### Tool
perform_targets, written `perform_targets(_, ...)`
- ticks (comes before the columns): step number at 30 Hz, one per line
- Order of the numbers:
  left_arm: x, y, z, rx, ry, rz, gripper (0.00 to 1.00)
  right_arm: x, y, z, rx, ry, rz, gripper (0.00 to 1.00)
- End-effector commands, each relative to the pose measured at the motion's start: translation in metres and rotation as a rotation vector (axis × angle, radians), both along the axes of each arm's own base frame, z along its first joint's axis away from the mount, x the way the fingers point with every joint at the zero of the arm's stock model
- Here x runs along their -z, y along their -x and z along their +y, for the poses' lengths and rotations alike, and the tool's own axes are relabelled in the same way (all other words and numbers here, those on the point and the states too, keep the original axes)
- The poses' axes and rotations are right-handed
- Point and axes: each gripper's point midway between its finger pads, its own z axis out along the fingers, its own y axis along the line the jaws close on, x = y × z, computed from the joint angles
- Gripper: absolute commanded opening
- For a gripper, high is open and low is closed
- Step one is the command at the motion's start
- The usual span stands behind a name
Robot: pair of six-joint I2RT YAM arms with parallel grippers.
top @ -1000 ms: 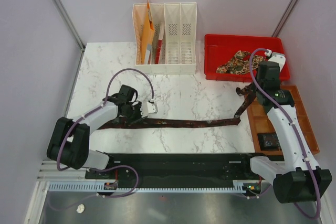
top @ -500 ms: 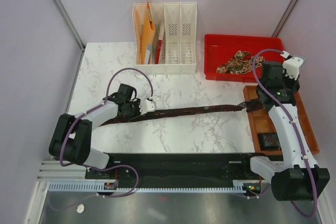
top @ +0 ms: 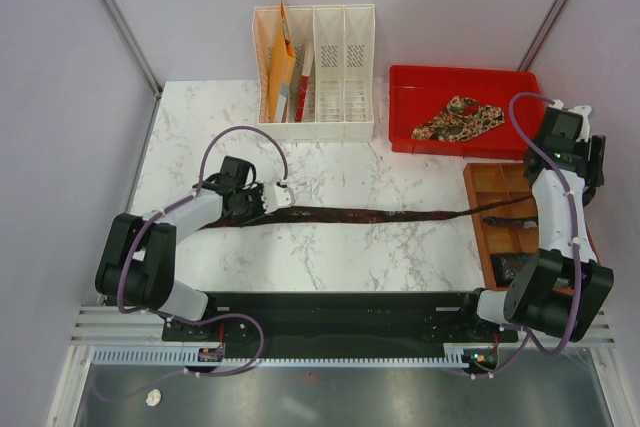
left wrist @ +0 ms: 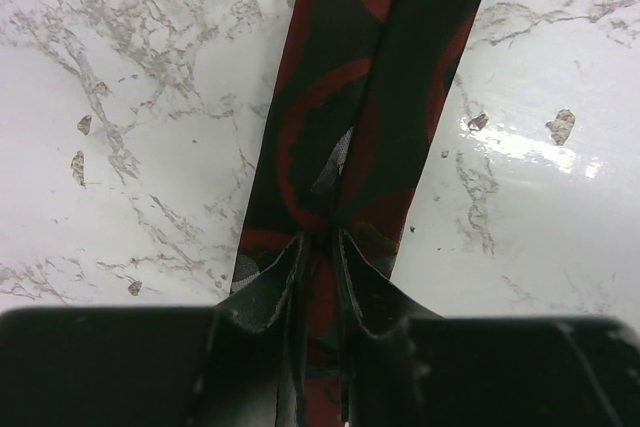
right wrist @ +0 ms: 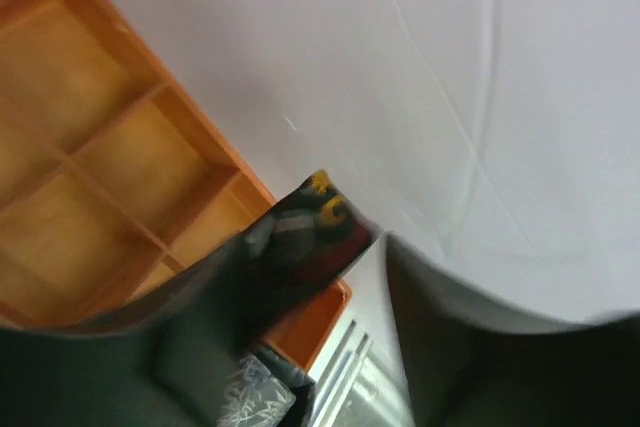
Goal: Roll the ties
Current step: Flatten out the tie at the center of the board.
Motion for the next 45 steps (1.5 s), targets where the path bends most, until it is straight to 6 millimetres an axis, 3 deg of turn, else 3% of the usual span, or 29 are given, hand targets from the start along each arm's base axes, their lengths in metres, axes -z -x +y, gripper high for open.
perform_targets(1, 0.041, 0.049, 0.037, -0.007, -0.165, 0.205, 0.21, -0.047, -0.045, 0.015, -0.353, -0.090, -0.037, 0.75)
perform_targets(6, 0.041, 0.048, 0.037, -0.017, -0.168, 0.214, 0.21, -0.064, -0.062, 0.036, -0.533, -0.181, -0.026, 0.88)
perform_targets(9, 0.042, 0.048, 0.038, -0.033, -0.166, 0.221, 0.22, -0.064, -0.067, 0.047, -0.634, -0.262, 0.017, 0.88)
perform_targets(12, 0.039, 0.046, 0.035, -0.053, -0.147, 0.220, 0.24, -0.044, -0.056, 0.072, -0.808, -0.371, 0.134, 0.87)
perform_targets(14, 0.035, 0.044, 0.032, -0.063, -0.131, 0.215, 0.26, -0.030, -0.045, 0.068, -0.855, -0.362, 0.256, 0.89)
perform_targets(16, 0.033, 0.042, 0.030, -0.076, -0.118, 0.217, 0.29, -0.010, -0.031, 0.049, -0.784, -0.397, 0.337, 0.86)
perform_targets(17, 0.031, 0.041, 0.030, -0.080, -0.113, 0.213, 0.30, 0.010, -0.022, 0.048, -0.762, -0.504, 0.388, 0.83)
perform_targets(19, 0.030, 0.042, 0.029, -0.083, -0.109, 0.215, 0.32, 0.012, -0.015, 0.042, -0.726, -0.622, 0.354, 0.80)
perform_targets(20, 0.028, 0.042, 0.029, -0.078, -0.106, 0.208, 0.32, 0.025, -0.003, 0.050, -0.719, -0.733, 0.395, 0.77)
perform_targets(22, 0.029, 0.043, 0.029, -0.077, -0.103, 0.212, 0.33, 0.031, 0.002, 0.056, -0.740, -0.795, 0.400, 0.76)
perform_targets(26, 0.029, 0.043, 0.031, -0.067, -0.113, 0.218, 0.35, 0.052, 0.023, 0.096, -0.853, -1.020, 0.466, 0.71)
perform_targets(28, 0.028, 0.041, 0.031, -0.064, -0.115, 0.216, 0.36, 0.066, 0.033, 0.106, -0.855, -1.085, 0.499, 0.72)
perform_targets(32, 0.024, 0.035, 0.028, -0.073, -0.102, 0.214, 0.37, 0.086, 0.030, 0.095, -0.771, -1.014, 0.493, 0.76)
perform_targets(35, 0.022, 0.033, 0.027, -0.077, -0.097, 0.206, 0.40, 0.087, 0.022, 0.098, -0.778, -0.958, 0.489, 0.76)
perform_targets(40, 0.020, 0.038, 0.029, -0.055, -0.112, 0.217, 0.54, 0.077, 0.013, 0.114, -1.083, -0.859, 0.591, 0.76)
perform_targets(42, 0.018, 0.038, 0.029, -0.054, -0.108, 0.218, 0.69, 0.078, 0.015, 0.121, -1.176, -0.862, 0.637, 0.76)
perform_targets(45, 0.015, 0.034, 0.027, -0.059, -0.102, 0.209, 0.74, 0.078, 0.013, 0.126, -1.304, -0.853, 0.686, 0.76)
